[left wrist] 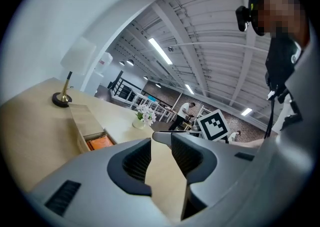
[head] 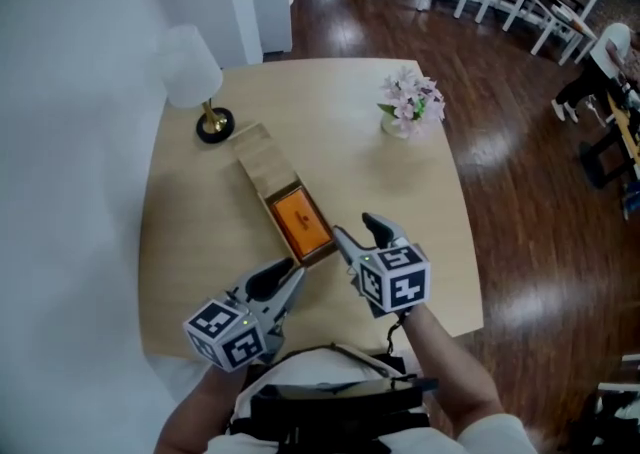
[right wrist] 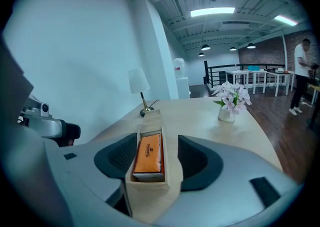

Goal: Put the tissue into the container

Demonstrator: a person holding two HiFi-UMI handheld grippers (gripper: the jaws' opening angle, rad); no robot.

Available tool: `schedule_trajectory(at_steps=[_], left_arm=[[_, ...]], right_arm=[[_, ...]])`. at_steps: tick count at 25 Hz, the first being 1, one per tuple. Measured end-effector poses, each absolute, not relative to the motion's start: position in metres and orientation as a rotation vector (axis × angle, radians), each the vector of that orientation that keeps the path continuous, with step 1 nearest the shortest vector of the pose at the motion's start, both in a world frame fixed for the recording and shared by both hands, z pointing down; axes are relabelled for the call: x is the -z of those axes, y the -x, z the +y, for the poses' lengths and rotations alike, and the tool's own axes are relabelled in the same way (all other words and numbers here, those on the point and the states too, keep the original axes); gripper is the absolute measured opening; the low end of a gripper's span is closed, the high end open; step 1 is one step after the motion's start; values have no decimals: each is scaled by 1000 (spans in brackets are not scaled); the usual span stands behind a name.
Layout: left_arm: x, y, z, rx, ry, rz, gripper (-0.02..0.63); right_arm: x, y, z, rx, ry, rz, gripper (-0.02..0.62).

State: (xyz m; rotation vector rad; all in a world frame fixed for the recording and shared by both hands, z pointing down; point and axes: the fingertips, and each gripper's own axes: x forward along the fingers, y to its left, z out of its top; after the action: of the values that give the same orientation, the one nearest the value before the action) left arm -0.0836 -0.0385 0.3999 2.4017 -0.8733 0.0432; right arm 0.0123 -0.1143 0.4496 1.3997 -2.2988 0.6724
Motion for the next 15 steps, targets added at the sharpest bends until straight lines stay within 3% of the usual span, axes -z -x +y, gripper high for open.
schedule_trajectory(at_steps=[15], left_arm=[[-381,66,-4,-56,-2430,-791,81]], right_arm=[[-406,-65,-47,-680,-1499,-2305,105]])
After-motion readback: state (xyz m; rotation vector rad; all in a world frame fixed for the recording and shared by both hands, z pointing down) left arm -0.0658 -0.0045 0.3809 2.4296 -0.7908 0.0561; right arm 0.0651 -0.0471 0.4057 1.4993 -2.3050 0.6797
